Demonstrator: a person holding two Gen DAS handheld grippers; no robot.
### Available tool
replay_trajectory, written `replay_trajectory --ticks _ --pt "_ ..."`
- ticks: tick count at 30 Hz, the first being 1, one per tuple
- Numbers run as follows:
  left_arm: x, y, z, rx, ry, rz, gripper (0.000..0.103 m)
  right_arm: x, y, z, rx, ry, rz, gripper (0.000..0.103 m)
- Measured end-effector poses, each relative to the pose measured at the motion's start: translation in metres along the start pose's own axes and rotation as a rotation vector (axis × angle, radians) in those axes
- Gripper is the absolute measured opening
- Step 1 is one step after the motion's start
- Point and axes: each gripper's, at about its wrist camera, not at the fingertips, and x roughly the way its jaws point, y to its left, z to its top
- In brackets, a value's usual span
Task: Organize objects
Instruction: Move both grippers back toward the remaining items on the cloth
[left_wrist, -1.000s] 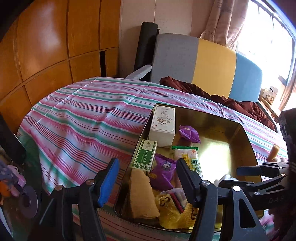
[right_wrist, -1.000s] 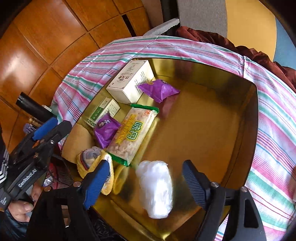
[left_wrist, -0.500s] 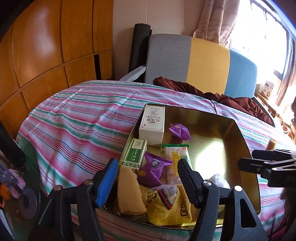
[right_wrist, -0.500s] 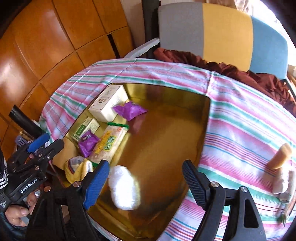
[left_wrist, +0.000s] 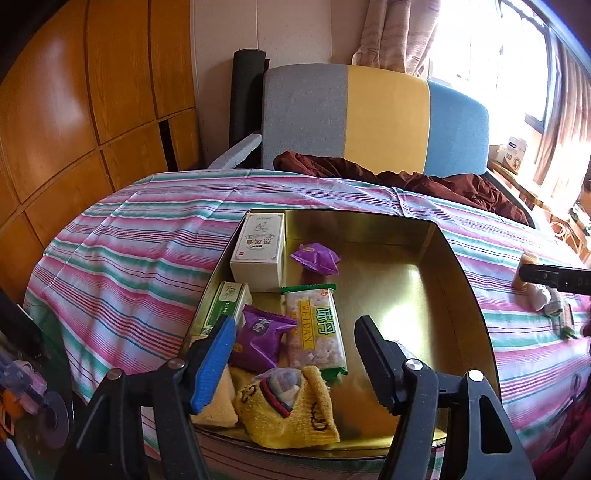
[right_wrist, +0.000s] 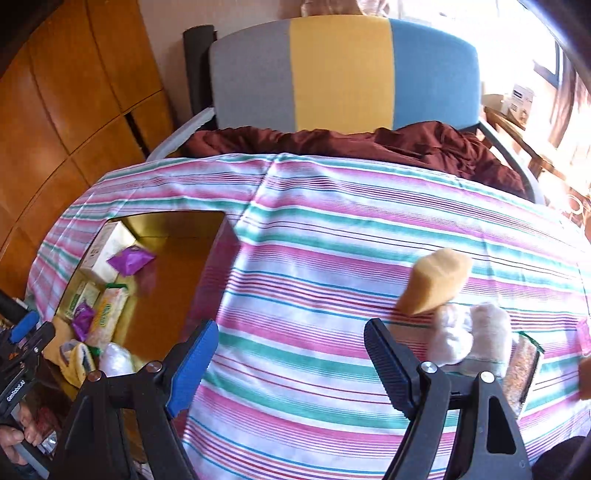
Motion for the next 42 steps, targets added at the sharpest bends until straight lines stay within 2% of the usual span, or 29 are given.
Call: replay_trajectory --ticks 7,10,12,14,16,18,21,25,32,37,42 --pt "-0.001 -0.031 0.012 0.072 -0.009 -0.046 0.069 -0.008 -0.101 -0.001 0.168 -0.027 -0.198 0.083" --pt "-0.001 -0.049 0.018 0.103 -0.01 -0.072 0.069 -0.011 -0.148 -0.008 0.297 -0.06 -0.265 0.083" --pt "-0.001 -0.063 0.021 0.122 -0.01 -0.092 0.069 -0.012 -0.179 -0.019 0.435 -0.068 -0.27 0.083" --pt "-0.001 -0.077 0.023 0.142 -0.006 -0.114 0.069 -0.015 -0.206 -0.03 0.594 -0.065 -0.226 0.083" --pt "0.001 -0.093 0.024 0.162 -0.001 -0.142 0.069 -0.023 -0.221 -0.038 0.686 -0.098 -0.226 0.083" --pt "0.002 -0.109 0.024 0.186 0.005 -0.173 0.069 -0.026 -0.231 -0.045 0.744 -0.098 -0.245 0.083" --pt "0.001 -0.136 0.022 0.223 0.01 -0.219 0.069 -0.024 -0.242 -0.055 0.829 -0.08 -0.226 0.083" --pt "0.003 -0.166 0.018 0.268 0.03 -0.272 0.069 -0.024 -0.25 -0.062 0.88 -0.076 -0.206 0.083" --pt "0.013 -0.212 0.009 0.328 0.073 -0.336 0.069 -0.025 -0.244 -0.06 0.86 -0.09 -0.183 0.083" --pt "0.031 -0.239 0.007 0.332 0.131 -0.369 0.068 -0.024 -0.239 -0.056 0.832 -0.096 -0.161 0.083" --pt "0.05 -0.269 0.01 0.325 0.183 -0.416 0.055 -0.025 -0.241 -0.055 0.844 -0.111 -0.139 0.083"
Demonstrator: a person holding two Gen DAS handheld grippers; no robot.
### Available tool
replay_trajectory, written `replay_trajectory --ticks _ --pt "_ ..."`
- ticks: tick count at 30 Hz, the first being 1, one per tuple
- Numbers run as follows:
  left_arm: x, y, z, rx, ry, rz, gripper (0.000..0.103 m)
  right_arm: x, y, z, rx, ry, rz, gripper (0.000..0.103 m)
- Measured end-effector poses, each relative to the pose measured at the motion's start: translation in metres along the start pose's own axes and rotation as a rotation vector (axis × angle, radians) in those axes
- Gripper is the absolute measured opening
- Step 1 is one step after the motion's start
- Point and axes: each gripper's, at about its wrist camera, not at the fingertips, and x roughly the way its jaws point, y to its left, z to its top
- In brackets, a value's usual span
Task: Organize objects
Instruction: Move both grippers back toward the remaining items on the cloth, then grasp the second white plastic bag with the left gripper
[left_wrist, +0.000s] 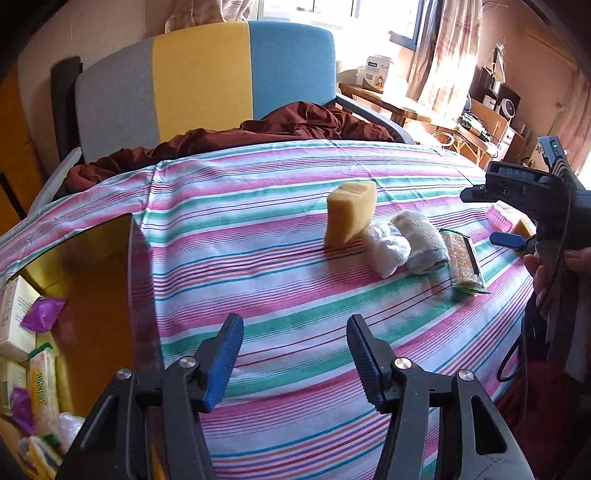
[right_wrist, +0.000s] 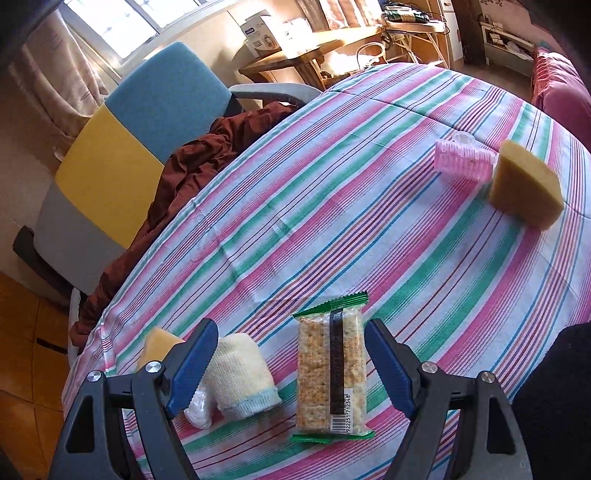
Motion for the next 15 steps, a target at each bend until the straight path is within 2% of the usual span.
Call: replay_trajectory --ticks 2,6,12,15 --pt "0.009 -0.009 0.008 -0.001 0.007 -0.029 0.052 0.0 -0.001 0.0 0.007 0.001 0.008 0.083" --pt "0.028 -0.029 0.026 0.007 0.007 -0.075 0.052 0.002 -0.002 0.001 0.016 0.013 0.025 0.083" --pt "0.065 -0.049 0.05 -0.04 0.045 -0.134 0.052 0.004 0.0 0.0 0.014 0.024 0.049 0.083" --pt "0.083 -0.06 0.06 -0.043 0.049 -0.143 0.052 0.007 0.0 0.001 0.011 0.034 0.06 0.083"
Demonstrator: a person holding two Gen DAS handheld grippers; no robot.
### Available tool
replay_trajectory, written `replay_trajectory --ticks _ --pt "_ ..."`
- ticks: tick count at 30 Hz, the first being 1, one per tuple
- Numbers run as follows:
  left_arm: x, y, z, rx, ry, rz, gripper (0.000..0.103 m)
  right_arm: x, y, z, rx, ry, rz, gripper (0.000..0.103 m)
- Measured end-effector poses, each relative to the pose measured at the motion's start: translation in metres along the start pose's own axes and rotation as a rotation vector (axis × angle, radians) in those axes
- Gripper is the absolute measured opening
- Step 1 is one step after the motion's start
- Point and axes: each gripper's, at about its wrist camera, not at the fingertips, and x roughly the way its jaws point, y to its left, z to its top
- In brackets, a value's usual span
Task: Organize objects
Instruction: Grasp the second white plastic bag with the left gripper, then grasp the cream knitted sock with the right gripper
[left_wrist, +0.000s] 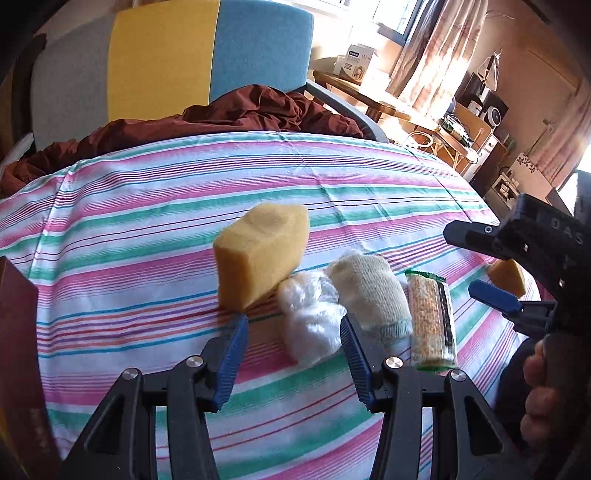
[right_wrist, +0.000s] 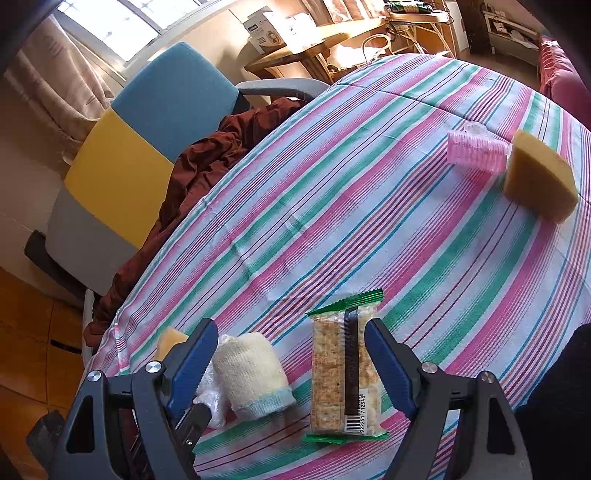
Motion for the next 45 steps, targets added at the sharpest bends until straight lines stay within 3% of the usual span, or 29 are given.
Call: replay_trajectory --ticks 3,5,8,13,19,23,26,30,39,45 --pt "0.02 -0.005 0.008 -0.009 0.02 -0.005 0.052 0.001 0.001 0.0 -0.005 0.004 0.008 0.083" --pt "0.027 -0.007 0.01 0.0 0.012 -0.004 0.039 0.002 0.001 0.001 -0.007 0.005 0.009 0.083" --pt "0.028 -0.008 0.003 0.028 -0.005 -0.001 0.035 0.002 0.0 0.001 -0.004 0.009 0.021 0.083" --pt "0.002 0.008 -0.026 0.061 -0.036 0.024 0.034 0.0 -0.004 0.003 0.018 0.005 0.049 0.083" --pt "-0.038 0.035 -0.086 0.132 -0.128 0.142 0.036 -0.003 -0.012 0.004 0.071 0.01 0.098 0.083" --pt "-0.031 0.046 -0.091 0.11 -0.118 0.141 0.036 0.001 0.001 0.001 0.013 0.035 0.106 0.082" --pt "-0.03 0.047 -0.093 0.108 -0.122 0.135 0.037 0.012 0.02 -0.005 -0.079 0.1 0.135 0.082" --pt "-0.031 0.047 -0.094 0.107 -0.13 0.131 0.037 0.021 0.045 -0.016 -0.218 0.124 0.074 0.081" --pt "-0.032 0.05 -0.094 0.084 -0.139 0.097 0.039 0.038 0.045 -0.02 -0.25 0.157 -0.028 0.081" --pt "-0.032 0.05 -0.094 0.089 -0.145 0.102 0.039 0.064 0.068 -0.026 -0.383 0.195 -0.108 0.08"
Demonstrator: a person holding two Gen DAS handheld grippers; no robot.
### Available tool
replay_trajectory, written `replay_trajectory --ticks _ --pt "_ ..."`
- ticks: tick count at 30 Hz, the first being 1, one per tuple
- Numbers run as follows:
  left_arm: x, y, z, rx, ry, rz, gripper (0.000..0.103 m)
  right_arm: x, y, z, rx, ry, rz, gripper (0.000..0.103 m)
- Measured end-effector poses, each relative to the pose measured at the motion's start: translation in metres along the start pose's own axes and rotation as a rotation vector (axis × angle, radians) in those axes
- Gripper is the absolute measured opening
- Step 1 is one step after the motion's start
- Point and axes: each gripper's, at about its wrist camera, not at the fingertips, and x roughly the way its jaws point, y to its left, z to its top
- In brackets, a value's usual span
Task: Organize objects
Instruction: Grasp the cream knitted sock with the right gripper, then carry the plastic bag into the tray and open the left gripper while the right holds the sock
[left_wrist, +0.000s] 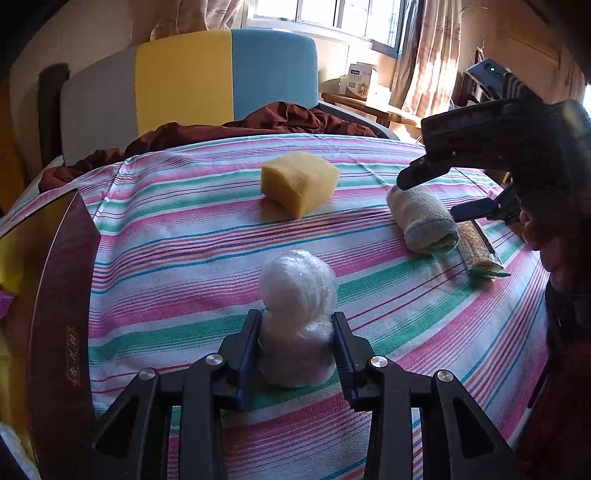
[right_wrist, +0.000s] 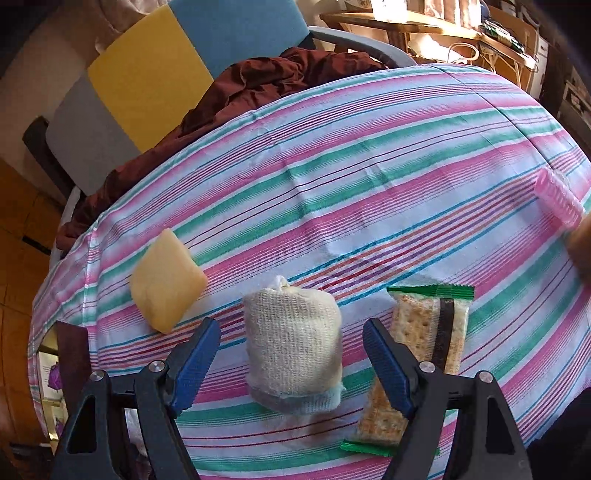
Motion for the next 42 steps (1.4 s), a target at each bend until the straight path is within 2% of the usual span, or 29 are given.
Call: replay_trajectory --ticks 1,2,3,10,18,27,37,42 --pt "0.0 0.0 0.0 -0.002 0.0 -0.002 0.039 0.005 0.004 -0.001 -0.028 0.014 -0.025 0.073" --pt "0.0 0.0 0.0 -0.001 0.001 -0.002 0.039 0.01 0.007 -0.002 -0.052 0.036 -0.05 0.061" --pt "0.0 0.0 0.0 0.001 0.001 0.001 0.039 0.016 0.008 -0.004 -0.074 0.058 -0.077 0.054" --pt "0.001 0.001 0.001 0.001 0.003 -0.001 0.039 0.02 0.021 -0.013 -0.183 0.067 -0.15 0.053" --pt "0.0 -0.002 0.0 0.015 0.002 0.019 0.037 0.021 0.012 -0.013 -0.158 0.079 -0.128 0.054" --pt "-0.001 -0.006 -0.002 0.027 0.004 0.043 0.037 0.018 0.013 -0.014 -0.213 0.073 -0.163 0.055" --pt "-0.003 -0.007 -0.002 0.033 0.01 0.061 0.036 0.012 0.009 -0.013 -0.242 0.068 -0.152 0.052" --pt "-0.011 -0.005 -0.005 0.03 0.022 0.066 0.036 0.015 0.036 -0.02 -0.341 0.074 -0.109 0.052"
